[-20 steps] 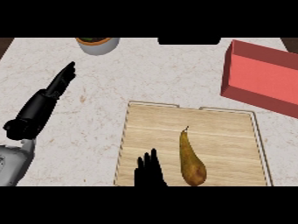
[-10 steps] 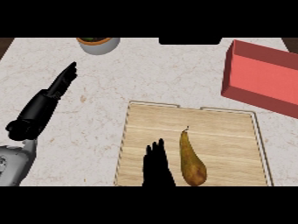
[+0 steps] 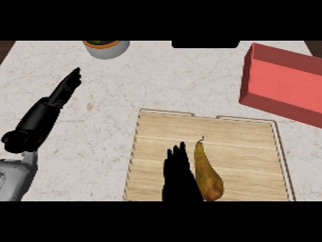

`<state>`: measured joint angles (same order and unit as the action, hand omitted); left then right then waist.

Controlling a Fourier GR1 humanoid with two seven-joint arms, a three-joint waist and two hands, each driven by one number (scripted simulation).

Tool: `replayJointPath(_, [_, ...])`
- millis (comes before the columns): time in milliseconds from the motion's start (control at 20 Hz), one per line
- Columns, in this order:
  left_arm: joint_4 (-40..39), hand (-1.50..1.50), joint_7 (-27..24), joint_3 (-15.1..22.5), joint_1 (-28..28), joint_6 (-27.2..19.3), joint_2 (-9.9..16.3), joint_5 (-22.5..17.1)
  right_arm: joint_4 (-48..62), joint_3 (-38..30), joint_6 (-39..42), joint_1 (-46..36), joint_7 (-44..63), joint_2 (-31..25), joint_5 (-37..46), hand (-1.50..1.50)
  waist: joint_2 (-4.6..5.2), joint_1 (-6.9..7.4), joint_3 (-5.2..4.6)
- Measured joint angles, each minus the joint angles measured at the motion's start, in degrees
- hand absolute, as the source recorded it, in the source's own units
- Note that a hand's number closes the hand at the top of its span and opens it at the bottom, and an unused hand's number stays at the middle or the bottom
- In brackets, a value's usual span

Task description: Pick the pear from the tray and place it in the cardboard box

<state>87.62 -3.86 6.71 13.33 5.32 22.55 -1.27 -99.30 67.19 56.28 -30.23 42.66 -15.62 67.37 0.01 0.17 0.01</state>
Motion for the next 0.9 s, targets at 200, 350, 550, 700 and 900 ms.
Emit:
replayJointPath(200, [-2.17,0.00,-2.21,-0.82,0.04,0.47,-1.28,1.40,0.85,-0.31,-2.34,1.34,-2.00,-1.64,2.68,-1.50,0.00,-0.08,0.00])
replayJointPath(350, [-0.41,0.00,-0.42,-1.40,-0.04,1.16,-1.44,1.76,2.34,-0.87,-3.57,1.67,-3.09,-1.47,4.94,-1.50,-0.03,-0.01,0.00])
replayJointPath(550, [0.20,0.00,-0.99,-1.40,-1.45,1.18,-2.68,3.37,3.24,-2.66,-5.68,1.83,-6.19,-3.86,7.16,-1.50,-0.02,-0.01,0.00])
replayJointPath(700, [0.45,0.00,-0.17,-2.26,-0.80,2.38,-2.86,3.35,4.26,-4.91,-6.46,1.98,-8.67,-4.23,8.06,-1.50,-0.02,-0.04,-0.01])
replayJointPath(900, [0.18,0.00,0.58,-3.17,0.15,2.94,-3.44,3.68,7.24,-5.13,-9.19,1.95,-13.11,-4.90,9.39,1.50,-0.04,-0.04,-0.04])
